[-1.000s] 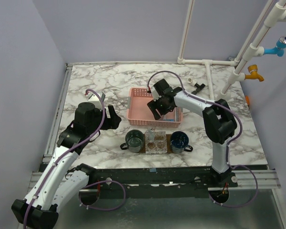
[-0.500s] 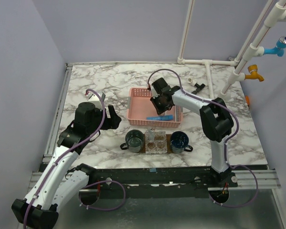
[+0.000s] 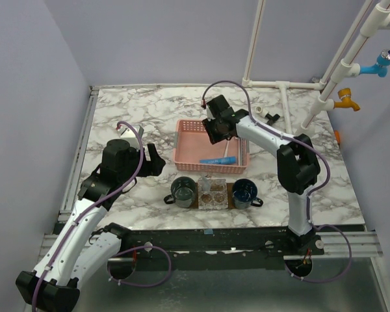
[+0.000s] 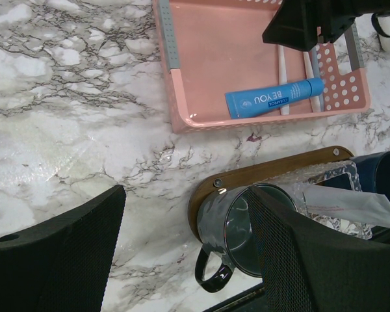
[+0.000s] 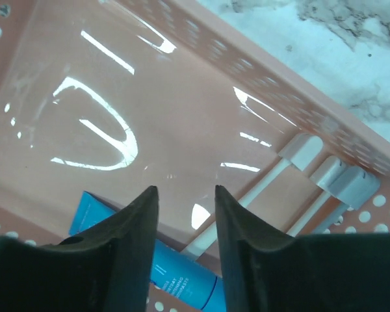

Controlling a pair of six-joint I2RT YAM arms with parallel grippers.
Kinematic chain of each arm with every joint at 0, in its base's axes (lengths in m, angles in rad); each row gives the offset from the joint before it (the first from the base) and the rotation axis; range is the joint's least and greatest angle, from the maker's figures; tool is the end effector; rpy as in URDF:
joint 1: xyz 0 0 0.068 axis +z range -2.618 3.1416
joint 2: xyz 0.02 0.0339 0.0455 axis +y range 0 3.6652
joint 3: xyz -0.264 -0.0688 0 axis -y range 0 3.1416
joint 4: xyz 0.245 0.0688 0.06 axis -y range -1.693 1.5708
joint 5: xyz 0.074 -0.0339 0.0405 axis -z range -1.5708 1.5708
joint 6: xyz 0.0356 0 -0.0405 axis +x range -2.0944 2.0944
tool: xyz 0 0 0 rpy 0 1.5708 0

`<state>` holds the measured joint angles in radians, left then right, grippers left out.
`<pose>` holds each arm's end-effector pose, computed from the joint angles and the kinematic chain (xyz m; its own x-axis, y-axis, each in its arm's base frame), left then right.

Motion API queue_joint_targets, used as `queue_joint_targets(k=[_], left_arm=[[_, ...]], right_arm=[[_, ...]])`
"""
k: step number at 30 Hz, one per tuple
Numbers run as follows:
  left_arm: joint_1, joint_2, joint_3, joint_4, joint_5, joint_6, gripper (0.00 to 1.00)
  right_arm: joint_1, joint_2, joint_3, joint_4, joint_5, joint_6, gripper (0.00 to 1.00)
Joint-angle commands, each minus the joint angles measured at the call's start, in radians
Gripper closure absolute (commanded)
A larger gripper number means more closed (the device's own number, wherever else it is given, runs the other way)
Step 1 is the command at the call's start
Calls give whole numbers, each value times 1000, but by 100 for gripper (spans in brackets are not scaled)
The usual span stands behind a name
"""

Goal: Prepare toiletry sets of a toothbrush and toothpaste on the tray

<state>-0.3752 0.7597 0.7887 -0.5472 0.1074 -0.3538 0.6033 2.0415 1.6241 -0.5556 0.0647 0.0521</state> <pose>0.1538 -0.0647 0.3082 -0.5886 -0.1384 -0.7965 0.2634 0.8987 -0.3508 0.3716 0.2532 0.2138 -0.7077 -0.4245 -0.5648 -0.5000 0.8657 -0.0241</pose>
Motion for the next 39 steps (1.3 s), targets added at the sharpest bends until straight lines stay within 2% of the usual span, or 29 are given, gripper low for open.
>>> queue_joint_targets(k=[1,7,12,18,20,23,32,39], left_arm=[[-4,-5,10,11,-1,13,24],[-3,-16,11,12,8,12,24],[-4,-34,11,10,11,10,24],[-3,-50,12,9,19,5,24],[-3,-58,10,9,25,4,24],[-4,-72,7,10,30,3,24],[-5,-95,4,7,52,-7,23],[-12,-104,3,7,52,-7,23]], right_arm=[[8,-64,51,-99,70,15,52],[9,-116,5,-172,98,105,40],[8,-137,-23,-223,37,169,37],[9,-126,-46,-284,33,244,34],[9,-133,-70,-265,18,297,33],[9,-151,-119,-214,18,400,21],[8,-155,-187,-105,34,651,17],[9,-159,-145,-135,106,725,13]])
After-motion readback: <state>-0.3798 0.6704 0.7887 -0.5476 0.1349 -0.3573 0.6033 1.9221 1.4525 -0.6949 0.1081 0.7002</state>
